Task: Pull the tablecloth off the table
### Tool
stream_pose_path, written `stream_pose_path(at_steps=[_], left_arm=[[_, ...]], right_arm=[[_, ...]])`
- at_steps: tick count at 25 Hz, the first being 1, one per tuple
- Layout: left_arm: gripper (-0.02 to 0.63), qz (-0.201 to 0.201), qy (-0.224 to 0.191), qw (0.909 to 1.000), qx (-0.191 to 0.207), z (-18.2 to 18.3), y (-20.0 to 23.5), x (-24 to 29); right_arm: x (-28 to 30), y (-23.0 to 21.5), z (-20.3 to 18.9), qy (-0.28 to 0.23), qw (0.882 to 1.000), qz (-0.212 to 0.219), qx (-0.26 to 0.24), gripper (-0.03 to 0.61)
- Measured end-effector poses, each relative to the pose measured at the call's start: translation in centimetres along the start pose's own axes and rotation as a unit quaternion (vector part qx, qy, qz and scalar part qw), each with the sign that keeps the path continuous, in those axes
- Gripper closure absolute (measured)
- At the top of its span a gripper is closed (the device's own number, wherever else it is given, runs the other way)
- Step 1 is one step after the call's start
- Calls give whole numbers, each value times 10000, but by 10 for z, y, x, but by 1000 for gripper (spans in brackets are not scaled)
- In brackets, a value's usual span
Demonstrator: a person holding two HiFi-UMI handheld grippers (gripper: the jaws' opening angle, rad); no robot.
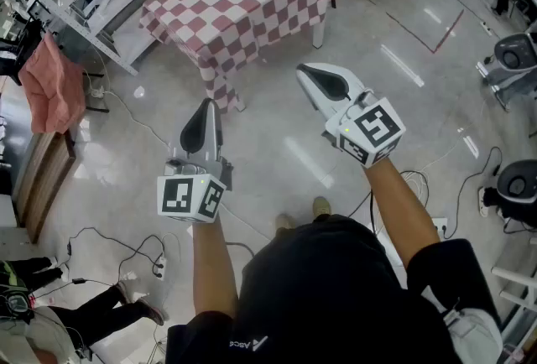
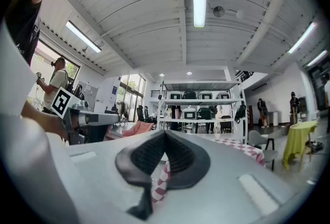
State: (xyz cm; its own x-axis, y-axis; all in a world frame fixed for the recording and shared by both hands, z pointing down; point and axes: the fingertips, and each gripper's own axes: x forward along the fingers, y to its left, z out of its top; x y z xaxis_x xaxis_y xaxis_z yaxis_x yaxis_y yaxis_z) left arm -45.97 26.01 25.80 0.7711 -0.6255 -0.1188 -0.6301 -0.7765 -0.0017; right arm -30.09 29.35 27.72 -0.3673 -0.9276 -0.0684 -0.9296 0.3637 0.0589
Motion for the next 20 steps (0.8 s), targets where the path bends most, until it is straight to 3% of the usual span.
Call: stream_pose_path(at_steps=[10, 20], left_arm=[[604, 83, 55, 9999, -10, -1, -8, 14], [603, 258, 45, 9995, 166, 0, -35, 71]], right_arm=[[-8, -13, -3, -75, 9998, 119, 115, 577], [-28, -74, -4, -118, 9995, 294, -5, 577]])
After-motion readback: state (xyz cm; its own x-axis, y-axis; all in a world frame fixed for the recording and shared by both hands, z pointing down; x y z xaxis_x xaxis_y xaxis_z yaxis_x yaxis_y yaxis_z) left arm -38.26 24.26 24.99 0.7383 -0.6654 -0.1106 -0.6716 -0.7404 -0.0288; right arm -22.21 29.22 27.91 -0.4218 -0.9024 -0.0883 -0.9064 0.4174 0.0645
